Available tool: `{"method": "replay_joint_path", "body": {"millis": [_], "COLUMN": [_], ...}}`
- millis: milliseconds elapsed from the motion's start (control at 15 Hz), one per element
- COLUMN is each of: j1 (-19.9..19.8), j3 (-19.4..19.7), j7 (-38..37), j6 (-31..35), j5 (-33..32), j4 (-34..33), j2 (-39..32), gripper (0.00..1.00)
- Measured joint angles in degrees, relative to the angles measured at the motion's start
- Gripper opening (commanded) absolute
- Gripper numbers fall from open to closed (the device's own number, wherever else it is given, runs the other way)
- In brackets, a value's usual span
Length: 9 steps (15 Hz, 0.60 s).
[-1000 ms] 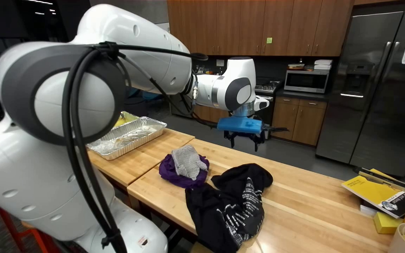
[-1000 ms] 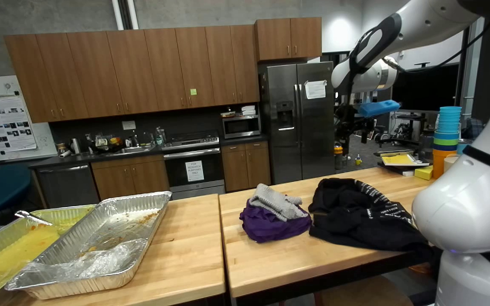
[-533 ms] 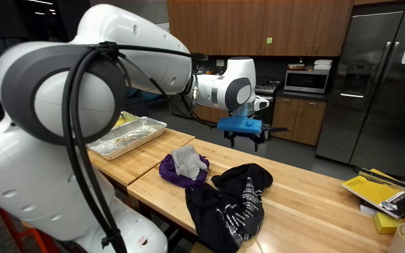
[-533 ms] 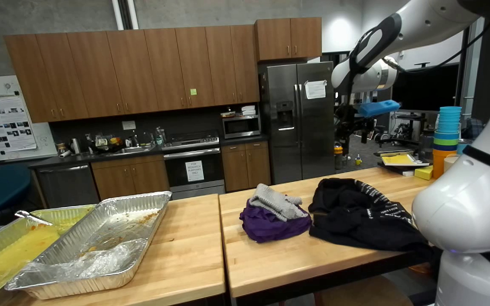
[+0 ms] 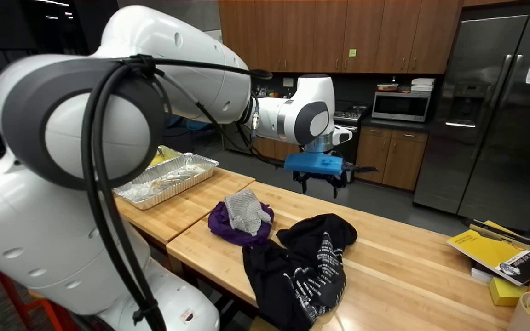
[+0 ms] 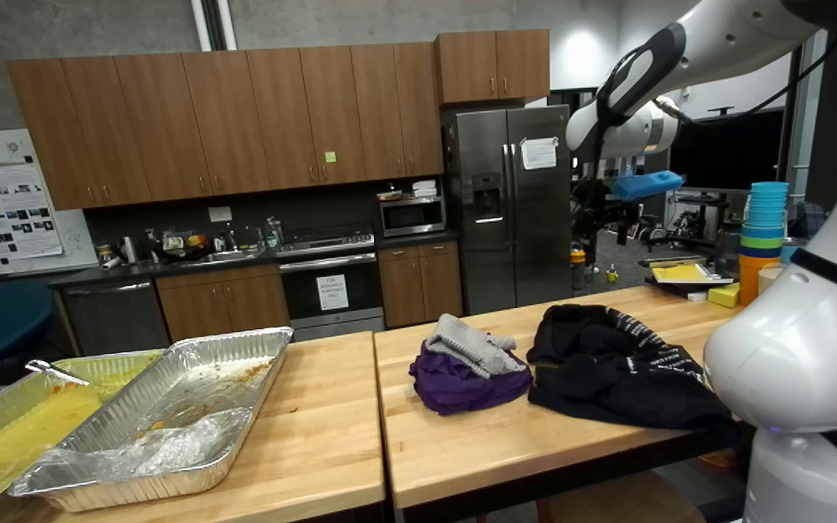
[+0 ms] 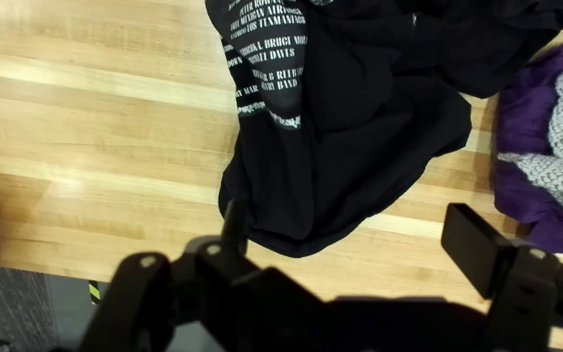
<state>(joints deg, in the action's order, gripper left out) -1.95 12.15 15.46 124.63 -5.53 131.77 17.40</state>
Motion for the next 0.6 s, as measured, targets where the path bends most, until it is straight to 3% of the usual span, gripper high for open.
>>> {"method": "replay_joint_path", "body": {"millis": [267,600], "j1": [-0.2,-1.22], "j3": [-0.2,0.68], "j7": [-0.03,0.12], "j6": [0.0,0.72], "j5": [0.2,6.52], "j4": [0.07,-0.95], "j2": [-0.06,-1.9], "gripper": [1.0,1.0]}}
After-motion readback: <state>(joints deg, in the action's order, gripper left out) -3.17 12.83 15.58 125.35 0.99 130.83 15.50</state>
